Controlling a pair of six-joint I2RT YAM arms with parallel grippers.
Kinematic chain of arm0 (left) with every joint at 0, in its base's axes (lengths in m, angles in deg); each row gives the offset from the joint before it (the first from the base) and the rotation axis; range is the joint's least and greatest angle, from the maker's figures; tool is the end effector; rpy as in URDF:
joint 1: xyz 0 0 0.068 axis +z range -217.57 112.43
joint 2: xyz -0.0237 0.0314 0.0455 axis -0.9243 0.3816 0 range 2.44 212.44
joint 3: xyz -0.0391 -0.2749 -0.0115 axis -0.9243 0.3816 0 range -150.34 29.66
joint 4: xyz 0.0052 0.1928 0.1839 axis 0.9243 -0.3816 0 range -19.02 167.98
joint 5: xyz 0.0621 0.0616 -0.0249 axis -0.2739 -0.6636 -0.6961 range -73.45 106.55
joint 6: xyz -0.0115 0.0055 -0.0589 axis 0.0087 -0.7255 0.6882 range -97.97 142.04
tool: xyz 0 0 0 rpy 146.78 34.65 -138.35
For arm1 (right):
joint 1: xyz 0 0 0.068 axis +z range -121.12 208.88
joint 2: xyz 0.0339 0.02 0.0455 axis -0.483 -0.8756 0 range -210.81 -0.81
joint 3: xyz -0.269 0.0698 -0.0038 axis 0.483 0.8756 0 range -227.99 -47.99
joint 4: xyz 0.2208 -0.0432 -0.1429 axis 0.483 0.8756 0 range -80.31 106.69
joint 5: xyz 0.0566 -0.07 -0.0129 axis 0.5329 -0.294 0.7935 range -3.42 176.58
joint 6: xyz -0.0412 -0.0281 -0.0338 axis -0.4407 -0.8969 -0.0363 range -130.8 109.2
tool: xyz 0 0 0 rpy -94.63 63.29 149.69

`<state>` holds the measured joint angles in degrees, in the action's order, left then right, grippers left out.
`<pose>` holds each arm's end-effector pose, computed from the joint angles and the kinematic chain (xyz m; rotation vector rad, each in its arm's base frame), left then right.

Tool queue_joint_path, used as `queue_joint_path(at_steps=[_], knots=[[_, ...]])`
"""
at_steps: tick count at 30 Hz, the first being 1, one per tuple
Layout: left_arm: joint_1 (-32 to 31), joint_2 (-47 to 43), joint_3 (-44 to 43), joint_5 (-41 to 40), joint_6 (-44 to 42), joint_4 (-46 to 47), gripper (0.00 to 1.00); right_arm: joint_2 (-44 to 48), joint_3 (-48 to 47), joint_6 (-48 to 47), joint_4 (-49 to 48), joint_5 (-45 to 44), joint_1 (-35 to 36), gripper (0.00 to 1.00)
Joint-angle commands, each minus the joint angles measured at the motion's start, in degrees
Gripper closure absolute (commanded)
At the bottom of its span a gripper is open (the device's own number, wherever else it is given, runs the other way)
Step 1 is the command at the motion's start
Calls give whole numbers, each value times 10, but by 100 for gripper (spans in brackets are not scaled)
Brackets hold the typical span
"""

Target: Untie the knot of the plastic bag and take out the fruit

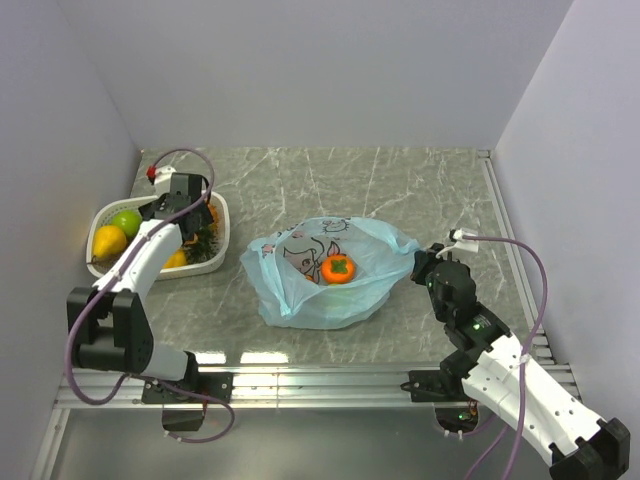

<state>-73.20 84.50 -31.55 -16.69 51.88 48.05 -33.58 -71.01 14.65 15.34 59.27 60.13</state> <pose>0.3094 -0.0059 0.2610 -0.7203 2.1936 0.4035 0.1475 0.0656 0.2458 0.2400 1.8010 0.2643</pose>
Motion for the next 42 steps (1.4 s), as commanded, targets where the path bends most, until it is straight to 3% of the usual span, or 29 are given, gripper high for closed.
queue_joint_path(at_steps=[1, 5, 8, 12, 17, 21, 24, 29, 42], knots=[[2, -47, 3, 27, 9, 8, 1, 10, -13, -17, -21, -2, 2, 93], [-7, -90, 0, 83, 7, 10, 1, 13, -17, -30, -31, 15, 3, 93], [-60, -132, -7, 122, -8, 15, 1, 18, -15, -40, -44, 30, 4, 94], [-198, -171, -37, 167, -11, 33, 1, 25, -8, -56, -70, 43, 7, 94], [-326, -170, -65, 231, -10, 78, 4, 38, -6, -71, -89, 65, 11, 94], [-450, -133, -68, 225, -30, 119, 13, 44, -2, -77, -99, 89, 12, 94], [-502, -83, -59, 205, -32, 138, 20, 48, 4, -71, -103, 101, 13, 94], [-562, -15, -27, 206, -15, 145, 28, 58, 15, -64, -97, 103, 14, 93], [-692, 92, 27, 237, 3, 129, 33, 77, 36, -50, -87, 104, 15, 93]])
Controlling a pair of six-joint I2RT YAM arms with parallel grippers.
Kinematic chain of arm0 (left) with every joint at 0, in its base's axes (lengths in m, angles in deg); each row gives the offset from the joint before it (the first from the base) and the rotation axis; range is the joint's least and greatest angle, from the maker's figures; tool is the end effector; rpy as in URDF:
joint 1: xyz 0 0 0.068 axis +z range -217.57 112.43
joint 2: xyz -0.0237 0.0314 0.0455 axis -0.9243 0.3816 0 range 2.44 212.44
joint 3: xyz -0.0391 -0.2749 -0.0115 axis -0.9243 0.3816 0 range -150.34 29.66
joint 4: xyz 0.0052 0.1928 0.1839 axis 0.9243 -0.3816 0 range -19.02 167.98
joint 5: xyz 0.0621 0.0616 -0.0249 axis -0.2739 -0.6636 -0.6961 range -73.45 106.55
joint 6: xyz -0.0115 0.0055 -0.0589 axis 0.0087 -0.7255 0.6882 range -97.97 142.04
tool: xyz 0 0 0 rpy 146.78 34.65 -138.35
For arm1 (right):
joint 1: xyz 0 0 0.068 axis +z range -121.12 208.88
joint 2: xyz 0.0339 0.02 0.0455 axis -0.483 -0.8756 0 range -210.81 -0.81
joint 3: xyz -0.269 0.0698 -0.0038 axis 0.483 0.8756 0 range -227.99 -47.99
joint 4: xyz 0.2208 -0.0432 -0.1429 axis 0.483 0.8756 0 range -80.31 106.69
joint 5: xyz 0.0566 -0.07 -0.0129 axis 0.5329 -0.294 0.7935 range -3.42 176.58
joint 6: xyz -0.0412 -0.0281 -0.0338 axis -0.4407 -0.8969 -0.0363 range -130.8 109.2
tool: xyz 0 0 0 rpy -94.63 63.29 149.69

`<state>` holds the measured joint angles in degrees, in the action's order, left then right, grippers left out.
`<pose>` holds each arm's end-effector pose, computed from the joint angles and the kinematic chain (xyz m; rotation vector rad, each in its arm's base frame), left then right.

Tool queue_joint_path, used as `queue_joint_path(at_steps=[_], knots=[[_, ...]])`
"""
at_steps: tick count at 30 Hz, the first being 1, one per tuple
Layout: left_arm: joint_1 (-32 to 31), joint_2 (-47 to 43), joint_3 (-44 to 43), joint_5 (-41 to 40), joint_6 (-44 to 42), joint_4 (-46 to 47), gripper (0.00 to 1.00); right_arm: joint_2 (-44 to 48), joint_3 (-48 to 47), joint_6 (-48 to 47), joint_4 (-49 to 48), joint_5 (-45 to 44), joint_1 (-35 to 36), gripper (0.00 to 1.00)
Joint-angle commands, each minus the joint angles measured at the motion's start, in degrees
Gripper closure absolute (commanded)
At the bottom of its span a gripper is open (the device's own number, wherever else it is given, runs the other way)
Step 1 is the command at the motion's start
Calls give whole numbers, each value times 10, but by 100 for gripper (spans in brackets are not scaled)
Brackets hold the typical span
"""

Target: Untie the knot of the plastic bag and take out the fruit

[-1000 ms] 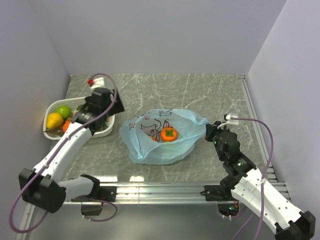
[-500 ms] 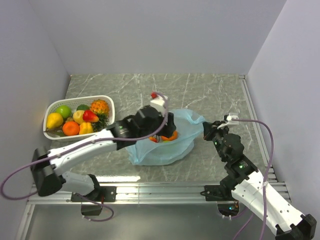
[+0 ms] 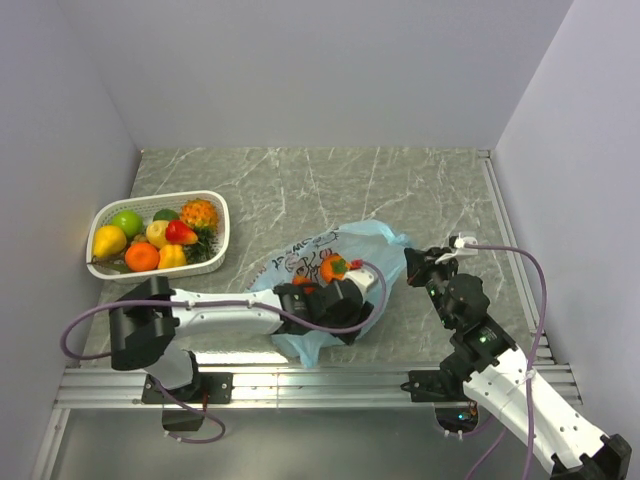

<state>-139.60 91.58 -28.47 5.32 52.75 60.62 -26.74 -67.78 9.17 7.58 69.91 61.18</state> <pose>0.1131 -0.3204 0.2172 0.7878 2.3523 -0.5841 0.1334 0.0692 0.2559 0.0468 1.6574 0.4584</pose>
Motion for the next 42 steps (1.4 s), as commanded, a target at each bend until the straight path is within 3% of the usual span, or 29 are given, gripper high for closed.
queue_joint_path(at_steps=[1, 8, 16, 19, 22, 23, 29, 36, 42], knots=[[-35, 29, -7, 15, -10, -6, 33, 10, 5, 7, -8, -3, 4, 93], [-64, 102, -39, -40, -15, -30, 45, 6, 7, 57, 28, -42, 5, 91], [-64, 135, -66, -116, -31, -36, 48, -14, 17, 127, 65, -67, 4, 88], [-64, 118, -59, -98, -44, -18, 44, -20, 19, 130, 64, -67, 4, 87], [-63, 86, -54, -83, -35, -10, 31, -21, 15, 128, 62, -68, 4, 87], [-64, 76, -55, -85, -30, -13, 22, -20, 14, 126, 62, -68, 4, 87], [-64, -12, -79, -107, 5, -46, 8, -18, 10, 117, 62, -72, 4, 86], [-52, -49, -104, -188, 58, -79, 13, -13, 18, 122, 58, -70, 4, 86], [39, -26, -77, -164, 138, -73, 18, -5, 19, 123, 64, -67, 3, 86]])
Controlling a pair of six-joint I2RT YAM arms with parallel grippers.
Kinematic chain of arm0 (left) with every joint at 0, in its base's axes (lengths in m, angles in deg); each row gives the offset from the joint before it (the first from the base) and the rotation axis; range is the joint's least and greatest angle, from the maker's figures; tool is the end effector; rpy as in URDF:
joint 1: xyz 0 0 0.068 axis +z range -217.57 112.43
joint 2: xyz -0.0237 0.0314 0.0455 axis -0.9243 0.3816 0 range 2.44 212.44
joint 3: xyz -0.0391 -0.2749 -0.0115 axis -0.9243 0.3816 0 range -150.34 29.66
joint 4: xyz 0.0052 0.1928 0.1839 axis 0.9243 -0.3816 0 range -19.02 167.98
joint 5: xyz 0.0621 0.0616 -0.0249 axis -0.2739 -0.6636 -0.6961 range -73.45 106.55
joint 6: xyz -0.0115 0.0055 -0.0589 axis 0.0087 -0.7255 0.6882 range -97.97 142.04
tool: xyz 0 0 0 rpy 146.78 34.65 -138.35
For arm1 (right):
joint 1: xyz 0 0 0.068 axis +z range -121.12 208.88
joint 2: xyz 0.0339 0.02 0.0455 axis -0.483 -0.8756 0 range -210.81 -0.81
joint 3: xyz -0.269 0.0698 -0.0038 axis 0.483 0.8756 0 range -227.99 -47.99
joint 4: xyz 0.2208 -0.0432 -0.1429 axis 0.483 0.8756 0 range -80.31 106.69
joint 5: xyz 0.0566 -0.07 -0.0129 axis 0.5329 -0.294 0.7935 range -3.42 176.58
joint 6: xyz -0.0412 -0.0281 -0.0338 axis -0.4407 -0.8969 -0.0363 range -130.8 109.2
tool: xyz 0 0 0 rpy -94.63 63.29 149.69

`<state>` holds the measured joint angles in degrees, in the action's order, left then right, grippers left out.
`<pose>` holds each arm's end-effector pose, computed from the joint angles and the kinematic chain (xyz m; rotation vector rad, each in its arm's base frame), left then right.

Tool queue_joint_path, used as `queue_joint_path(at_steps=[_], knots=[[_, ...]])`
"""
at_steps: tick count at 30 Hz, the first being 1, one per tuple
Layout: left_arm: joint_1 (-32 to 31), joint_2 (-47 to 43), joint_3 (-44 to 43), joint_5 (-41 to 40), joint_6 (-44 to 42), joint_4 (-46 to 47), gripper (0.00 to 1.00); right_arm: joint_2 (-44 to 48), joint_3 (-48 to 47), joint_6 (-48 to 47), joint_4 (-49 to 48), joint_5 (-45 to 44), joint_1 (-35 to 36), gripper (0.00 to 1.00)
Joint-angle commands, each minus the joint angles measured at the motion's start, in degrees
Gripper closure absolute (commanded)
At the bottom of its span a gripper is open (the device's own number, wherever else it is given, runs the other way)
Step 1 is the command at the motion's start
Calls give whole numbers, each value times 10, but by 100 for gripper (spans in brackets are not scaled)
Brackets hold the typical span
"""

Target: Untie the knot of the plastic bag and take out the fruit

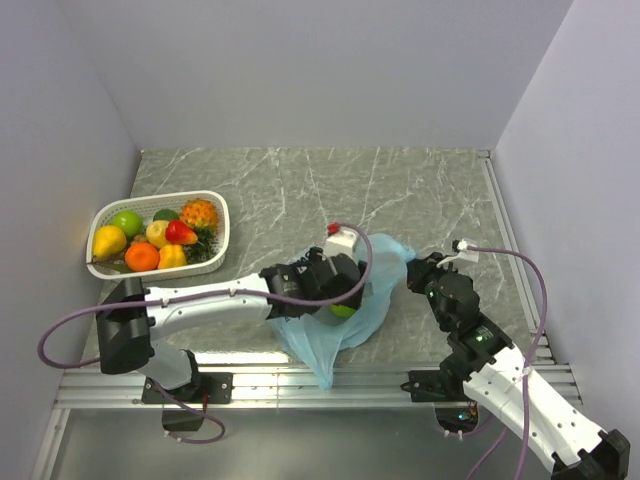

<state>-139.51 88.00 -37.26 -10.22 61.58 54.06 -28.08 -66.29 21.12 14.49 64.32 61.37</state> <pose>0.1243 -0.3165 0.2818 0.4031 2.2342 -0.5175 0.1351 0.0660 0.2296 0.2682 1.7958 0.4516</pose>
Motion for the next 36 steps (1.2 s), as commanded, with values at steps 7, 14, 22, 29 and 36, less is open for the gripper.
queue_joint_path(at_steps=[7, 14, 22, 29, 36], knots=[[72, 78, -1, 37, 62, 28, 14, 13, 7, 3, -5, -11, 3, 86], [75, 156, -22, 41, 79, 18, 5, 10, 14, 4, -10, -8, 3, 86], [76, 203, -37, 69, 83, 8, 1, 4, 12, 0, -14, -6, 3, 86], [76, 161, -32, 45, 83, -10, 28, -2, 12, -1, -18, -5, 3, 86], [76, 54, -49, 55, 46, -38, 55, -9, 11, -5, -22, -9, 2, 86]])
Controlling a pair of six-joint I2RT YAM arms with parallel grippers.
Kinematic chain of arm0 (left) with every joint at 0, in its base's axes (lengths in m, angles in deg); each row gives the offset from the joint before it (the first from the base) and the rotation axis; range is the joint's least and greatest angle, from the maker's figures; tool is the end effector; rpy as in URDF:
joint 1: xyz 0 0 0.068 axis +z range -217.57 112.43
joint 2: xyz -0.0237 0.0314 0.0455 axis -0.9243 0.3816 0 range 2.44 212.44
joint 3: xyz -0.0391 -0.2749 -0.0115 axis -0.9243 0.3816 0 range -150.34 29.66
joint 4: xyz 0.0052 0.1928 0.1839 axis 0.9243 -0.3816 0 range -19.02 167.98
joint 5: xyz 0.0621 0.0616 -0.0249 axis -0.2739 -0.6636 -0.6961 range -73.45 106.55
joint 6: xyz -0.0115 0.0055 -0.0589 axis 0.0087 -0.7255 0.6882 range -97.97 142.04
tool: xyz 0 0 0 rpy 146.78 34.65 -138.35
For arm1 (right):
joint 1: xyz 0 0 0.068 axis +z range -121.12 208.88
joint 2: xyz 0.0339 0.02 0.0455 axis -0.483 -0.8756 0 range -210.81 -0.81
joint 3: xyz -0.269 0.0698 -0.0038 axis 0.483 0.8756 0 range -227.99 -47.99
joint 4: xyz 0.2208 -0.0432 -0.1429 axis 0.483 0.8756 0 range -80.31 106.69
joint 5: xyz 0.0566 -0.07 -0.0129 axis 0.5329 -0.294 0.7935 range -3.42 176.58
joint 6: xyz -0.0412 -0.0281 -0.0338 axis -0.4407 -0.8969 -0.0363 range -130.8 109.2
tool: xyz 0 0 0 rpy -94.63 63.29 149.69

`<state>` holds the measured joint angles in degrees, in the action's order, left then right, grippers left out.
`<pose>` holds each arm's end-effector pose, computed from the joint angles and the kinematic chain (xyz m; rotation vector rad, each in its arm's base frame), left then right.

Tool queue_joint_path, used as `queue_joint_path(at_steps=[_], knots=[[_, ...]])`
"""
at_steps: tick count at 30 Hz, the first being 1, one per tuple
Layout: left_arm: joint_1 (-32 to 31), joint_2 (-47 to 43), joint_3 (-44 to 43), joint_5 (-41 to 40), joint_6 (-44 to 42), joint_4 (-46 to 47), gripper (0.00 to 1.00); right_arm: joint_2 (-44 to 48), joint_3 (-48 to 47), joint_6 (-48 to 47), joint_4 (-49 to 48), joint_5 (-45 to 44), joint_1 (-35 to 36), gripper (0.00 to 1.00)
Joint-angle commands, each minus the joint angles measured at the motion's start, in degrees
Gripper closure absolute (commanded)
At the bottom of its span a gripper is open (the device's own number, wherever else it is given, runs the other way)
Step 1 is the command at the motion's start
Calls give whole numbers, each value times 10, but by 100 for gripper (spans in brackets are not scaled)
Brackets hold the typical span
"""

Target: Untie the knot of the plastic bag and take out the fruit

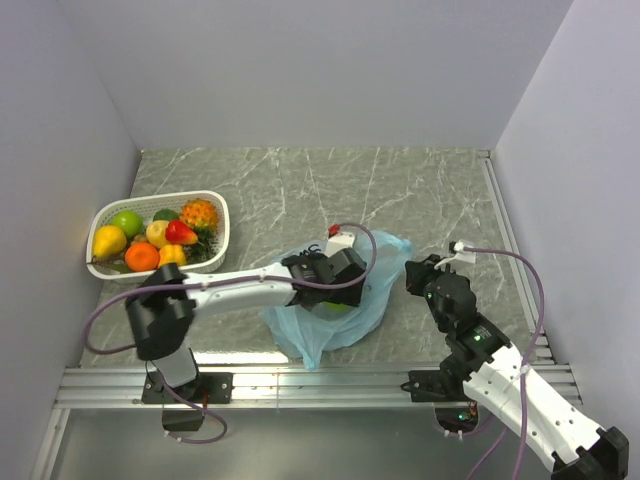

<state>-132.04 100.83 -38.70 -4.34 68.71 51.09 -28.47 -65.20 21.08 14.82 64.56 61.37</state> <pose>0.1735 -0.3263 0.2096 0.2515 2.4916 -0.3519 0.1353 0.0663 0.2211 0.2601 1.8262 0.4376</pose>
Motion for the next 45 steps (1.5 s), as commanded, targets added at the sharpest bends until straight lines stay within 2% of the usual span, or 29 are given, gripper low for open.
queue_joint_path(at_steps=[1, 9, 12, 13, 15, 16, 18, 19, 21, 22, 26, 29, 30, 32, 37, 42, 45], knots=[[1, -86, -37, 0, -31, -9, 55, -7, 0, -4, -28, -12, 2, 86], [30, -178, -86, 107, -106, -14, 56, -8, -4, -3, -22, -13, 3, 86], [90, -217, -83, 91, -116, -23, 57, 1, -3, -6, -18, -16, 3, 86], [139, -228, -83, 75, -116, -45, 57, 3, -2, -5, -17, -16, 3, 86], [191, -237, -77, 53, -122, -69, 57, 7, -3, -5, -14, -16, 2, 86], [245, -242, -70, 25, -124, -79, 57, 9, -2, -8, -14, -17, 3, 86], [305, -260, -43, 9, -126, -81, 57, 12, -2, -10, -13, -18, 3, 86], [371, -274, -33, 6, -127, -76, 57, 12, -2, -12, -13, -18, 3, 86], [434, -282, -7, 1, -128, -57, 57, 13, -2, -14, -14, -16, 2, 86], [487, -285, 0, -6, -132, -51, 56, 13, -3, -16, -15, -15, 3, 86], [570, -277, 2, -100, -153, -36, 53, 7, -7, -23, -17, -7, 2, 86], [624, -264, 2, -139, -152, -21, 52, 1, -6, -24, -22, 0, 3, 86], [634, -261, 5, -180, -150, -6, 51, 0, -6, -24, -25, 2, 2, 86], [667, -259, 27, -205, -155, 35, 50, -7, -5, -23, -30, 8, 2, 86], [773, -202, 22, -143, -113, 89, 45, -20, -7, -23, -33, 17, 2, 86], [840, -146, 9, -90, -85, 110, 43, -24, -12, -31, -26, 13, 2, 86], [859, -109, 6, -65, -71, 109, 39, -31, -18, -31, -18, 14, 2, 86]])
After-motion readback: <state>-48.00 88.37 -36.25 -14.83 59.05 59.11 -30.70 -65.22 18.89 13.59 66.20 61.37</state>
